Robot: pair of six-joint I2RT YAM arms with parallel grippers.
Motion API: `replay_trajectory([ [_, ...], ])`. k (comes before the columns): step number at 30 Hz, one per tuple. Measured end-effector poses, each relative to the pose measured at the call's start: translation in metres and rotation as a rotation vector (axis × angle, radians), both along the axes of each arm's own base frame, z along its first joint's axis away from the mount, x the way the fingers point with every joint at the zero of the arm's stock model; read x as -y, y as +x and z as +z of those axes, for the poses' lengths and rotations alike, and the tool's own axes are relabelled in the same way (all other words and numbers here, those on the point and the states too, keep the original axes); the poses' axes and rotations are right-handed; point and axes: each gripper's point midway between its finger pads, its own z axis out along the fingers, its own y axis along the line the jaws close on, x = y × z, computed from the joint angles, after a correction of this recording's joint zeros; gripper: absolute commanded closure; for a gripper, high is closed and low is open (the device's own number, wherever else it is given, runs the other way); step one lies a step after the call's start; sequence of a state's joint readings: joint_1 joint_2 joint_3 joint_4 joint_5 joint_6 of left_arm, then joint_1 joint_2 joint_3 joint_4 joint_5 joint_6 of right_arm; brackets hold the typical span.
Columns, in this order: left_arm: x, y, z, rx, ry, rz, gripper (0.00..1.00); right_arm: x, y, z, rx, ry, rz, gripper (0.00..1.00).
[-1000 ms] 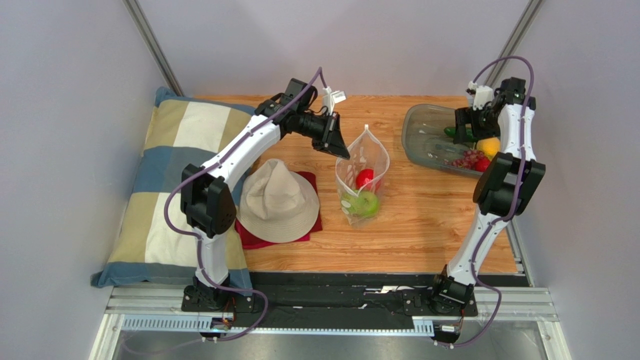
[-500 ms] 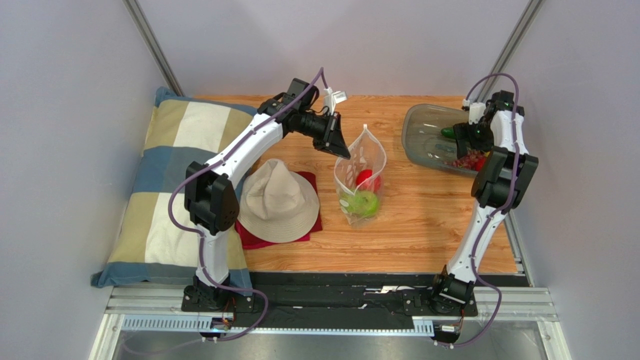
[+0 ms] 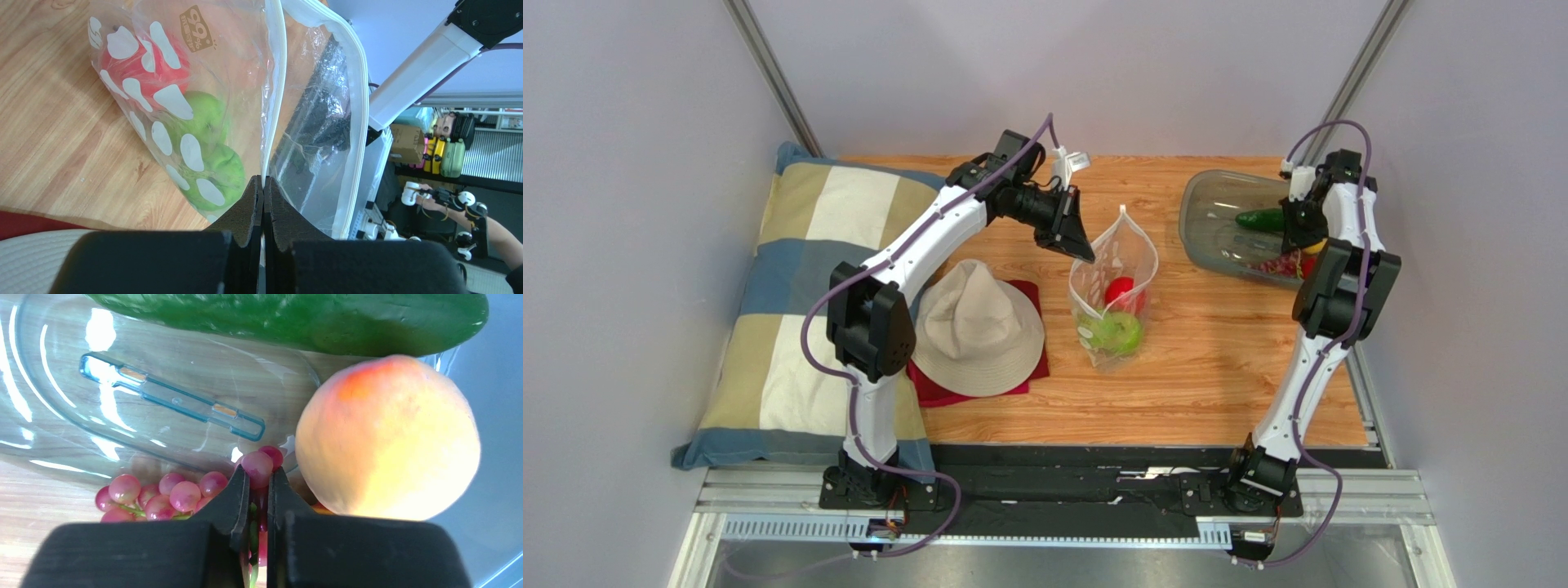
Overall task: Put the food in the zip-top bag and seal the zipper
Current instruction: Pick up the fake fruit from the bin.
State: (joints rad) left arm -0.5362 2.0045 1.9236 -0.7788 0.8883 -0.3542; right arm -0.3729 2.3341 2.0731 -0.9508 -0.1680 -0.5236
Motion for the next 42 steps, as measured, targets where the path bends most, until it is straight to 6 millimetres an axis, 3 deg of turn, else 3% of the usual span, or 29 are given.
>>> replay_trajectory([
  [4,0.0,0.0,0.001,-0.002,0.001,0.0,1.0,-0.008,-0.006,0.01,0.014,0.032,-0.007,1.0],
  [7,0.0,0.0,0.002,0.0,0.0,0.0,1.0,-0.015,-0.007,0.034,0.058,0.056,-0.012,1.0],
  [18,0.0,0.0,0.004,0.002,-0.003,-0.002,1.0,-0.048,-0.012,0.173,0.346,0.122,0.007,1.0],
  [24,0.0,0.0,0.004,0.0,-0.005,-0.002,1.0,-0.09,-0.018,0.239,0.476,0.269,0.059,1.0],
  [27,0.0,-0.001,0.004,-0.001,-0.006,-0.003,1.0,-0.129,-0.029,0.276,0.542,0.323,0.137,1.0],
  [30,0.001,-0.001,0.004,-0.002,-0.008,-0.005,1.0,-0.191,-0.05,0.32,0.619,0.364,0.283,1.0],
  [35,0.001,-0.001,0.004,-0.003,-0.009,-0.006,1.0,-0.305,-0.115,0.381,0.757,0.417,0.615,1.0],
  [38,0.001,-0.001,0.005,-0.003,-0.009,-0.007,1.0,-0.35,-0.154,0.393,0.804,0.426,0.793,1.0],
  [42,0.0,-0.002,0.004,-0.002,-0.009,-0.008,1.0,-0.385,-0.181,0.376,0.803,0.393,0.964,1.0],
])
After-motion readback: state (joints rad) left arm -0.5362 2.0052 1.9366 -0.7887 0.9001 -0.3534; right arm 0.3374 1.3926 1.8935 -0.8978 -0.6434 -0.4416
